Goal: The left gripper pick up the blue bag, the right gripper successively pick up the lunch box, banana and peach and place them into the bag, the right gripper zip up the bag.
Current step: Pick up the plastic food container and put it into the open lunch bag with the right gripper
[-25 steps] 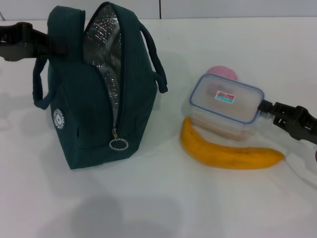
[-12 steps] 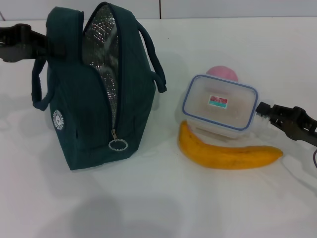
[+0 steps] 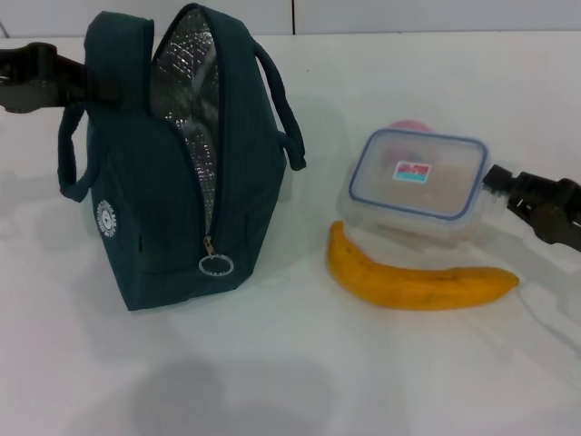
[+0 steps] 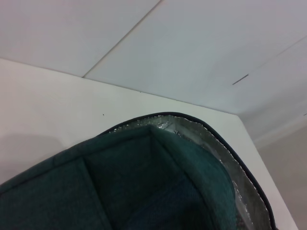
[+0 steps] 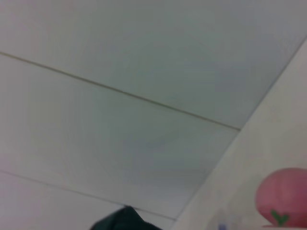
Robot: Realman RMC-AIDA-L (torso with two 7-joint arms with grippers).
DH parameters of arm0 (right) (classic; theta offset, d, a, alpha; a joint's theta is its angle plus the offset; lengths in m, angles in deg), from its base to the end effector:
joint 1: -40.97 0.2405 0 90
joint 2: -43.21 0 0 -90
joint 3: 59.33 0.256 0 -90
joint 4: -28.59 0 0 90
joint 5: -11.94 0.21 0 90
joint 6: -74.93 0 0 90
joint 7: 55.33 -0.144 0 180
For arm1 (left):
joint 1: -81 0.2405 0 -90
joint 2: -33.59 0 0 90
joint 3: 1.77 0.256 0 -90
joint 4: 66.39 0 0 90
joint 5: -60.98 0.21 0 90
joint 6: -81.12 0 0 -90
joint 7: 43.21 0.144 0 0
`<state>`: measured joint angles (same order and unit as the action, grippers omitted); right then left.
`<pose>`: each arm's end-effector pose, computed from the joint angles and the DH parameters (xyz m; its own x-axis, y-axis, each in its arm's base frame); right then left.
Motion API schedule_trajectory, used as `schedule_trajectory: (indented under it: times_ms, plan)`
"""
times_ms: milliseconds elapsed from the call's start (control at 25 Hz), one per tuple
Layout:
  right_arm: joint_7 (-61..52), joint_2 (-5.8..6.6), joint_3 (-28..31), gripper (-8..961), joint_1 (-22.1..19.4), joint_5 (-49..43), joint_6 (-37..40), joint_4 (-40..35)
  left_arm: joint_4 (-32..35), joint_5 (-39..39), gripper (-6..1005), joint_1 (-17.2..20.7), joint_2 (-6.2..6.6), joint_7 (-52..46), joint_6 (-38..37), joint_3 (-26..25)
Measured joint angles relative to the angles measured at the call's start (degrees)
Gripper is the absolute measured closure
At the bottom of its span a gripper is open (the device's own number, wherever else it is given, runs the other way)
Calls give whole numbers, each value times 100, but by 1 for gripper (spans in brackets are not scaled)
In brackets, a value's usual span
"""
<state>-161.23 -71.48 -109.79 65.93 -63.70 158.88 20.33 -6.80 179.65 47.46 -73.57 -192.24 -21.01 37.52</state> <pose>0.3068 0.2976 -0.0155 -0.1816 -0.7090 -0.6815 -0.8436 -0.2437 0.4784 -0.2314 0.3599 0.1355 0.2939 0.8709 0.3939 0.9355 -0.3466 0.0684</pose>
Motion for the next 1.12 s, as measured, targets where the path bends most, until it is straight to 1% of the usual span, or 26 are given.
schedule_trajectory:
  times_ms: [360,640,800,880,960,1120]
  plan:
    - [89,-14,1,857,-166,519,468,0,0,-10,960,-18,3,12,0,0]
    - [11,62,6,857,-216,1100,1206,48,0,-161,959,-22,2,9,0,21]
    - [-267,81,10,857,-221,1581,1675,17,0,-162,959,-51,-10,-13,1,42]
    - [-315,82,11,857,-207,1664,1741,16,-17,-162,959,-85,-30,-15,1,46]
    - [-509,66,11,857,-52,1839,1946,7,-31,-162,959,-118,-42,-20,1,49]
    - [-579,11,-10,857,269,1852,2014,4,-39,-162,959,-231,-102,-37,-16,61]
